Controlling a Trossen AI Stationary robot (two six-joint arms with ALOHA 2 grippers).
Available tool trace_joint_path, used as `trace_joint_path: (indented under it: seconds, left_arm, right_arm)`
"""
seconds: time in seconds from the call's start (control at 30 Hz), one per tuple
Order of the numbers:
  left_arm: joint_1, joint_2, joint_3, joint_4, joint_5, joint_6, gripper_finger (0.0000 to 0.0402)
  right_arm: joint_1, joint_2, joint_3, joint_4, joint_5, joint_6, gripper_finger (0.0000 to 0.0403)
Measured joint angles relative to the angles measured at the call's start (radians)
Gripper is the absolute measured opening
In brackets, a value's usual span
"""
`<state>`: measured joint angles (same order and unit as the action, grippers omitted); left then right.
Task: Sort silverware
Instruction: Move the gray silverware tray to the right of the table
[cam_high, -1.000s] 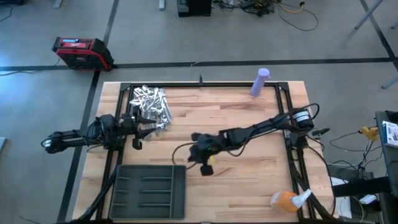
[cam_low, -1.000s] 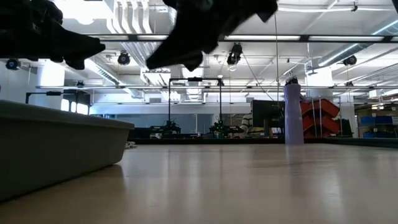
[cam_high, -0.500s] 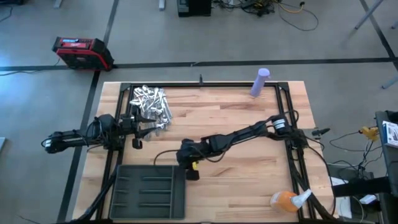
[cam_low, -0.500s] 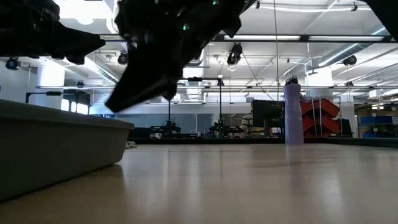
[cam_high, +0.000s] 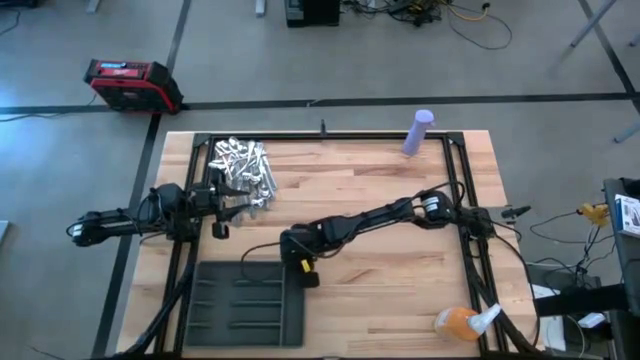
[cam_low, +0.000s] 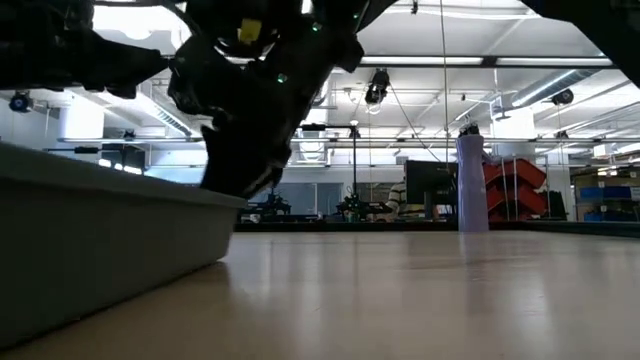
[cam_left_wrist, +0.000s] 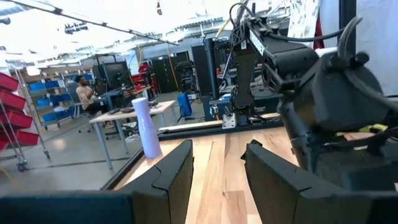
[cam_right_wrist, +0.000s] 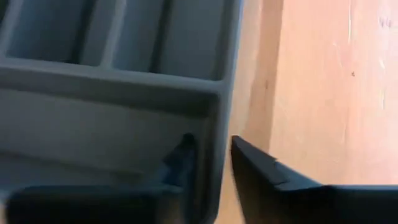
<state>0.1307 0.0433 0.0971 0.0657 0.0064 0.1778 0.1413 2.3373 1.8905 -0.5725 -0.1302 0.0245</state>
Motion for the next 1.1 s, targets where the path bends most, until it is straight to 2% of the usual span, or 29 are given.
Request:
trace_joint_path:
  seconds: [0.07, 0.2, 0.3, 0.43, 0.7, 0.87, 1.0, 1.1]
  left_arm:
    - [0.0, -0.001, 0.0, 0.011, -0.012, 0.005, 0.0133]
    - [0.0, -0.002, 0.0, 0.038, -0.078, 0.01, 0.0133]
    - [0.0, -0.001, 0.0, 0.045, -0.122, 0.019, 0.0133]
    - [0.0, -0.001, 0.0, 0.048, -0.13, 0.015, 0.0133]
    - [0.0, -0.002, 0.0, 0.048, -0.13, 0.01, 0.0133]
    - [0.0, 0.001, 0.0, 0.048, -0.129, 0.008, 0.0133]
    - [0.0, 0.001, 0.0, 0.054, -0.129, 0.02, 0.0133]
    - [0.0, 0.001, 0.0, 0.071, -0.129, 0.031, 0.0133]
  right_arm:
    - [-0.004, -0.007, -0.001, -0.035, 0.007, -0.009, 0.0013]
    - [-0.009, -0.029, -0.014, -0.157, 0.08, -0.029, 0.0009]
    - [-0.02, -0.078, -0.08, -0.218, 0.111, -0.026, 0.0005]
    - [-0.057, -0.194, -0.229, -0.236, 0.128, 0.014, 0.0003]
    - [-0.168, -0.53, -0.599, -0.293, 0.24, 0.133, 0.0001]
    - [-0.253, -0.715, -0.782, -0.367, 0.253, 0.202, 0.0]
    - [-0.311, -0.836, -0.907, -0.391, 0.254, 0.12, 0.0]
    - [-0.362, -0.871, -0.965, -0.391, 0.272, 0.054, 0.0]
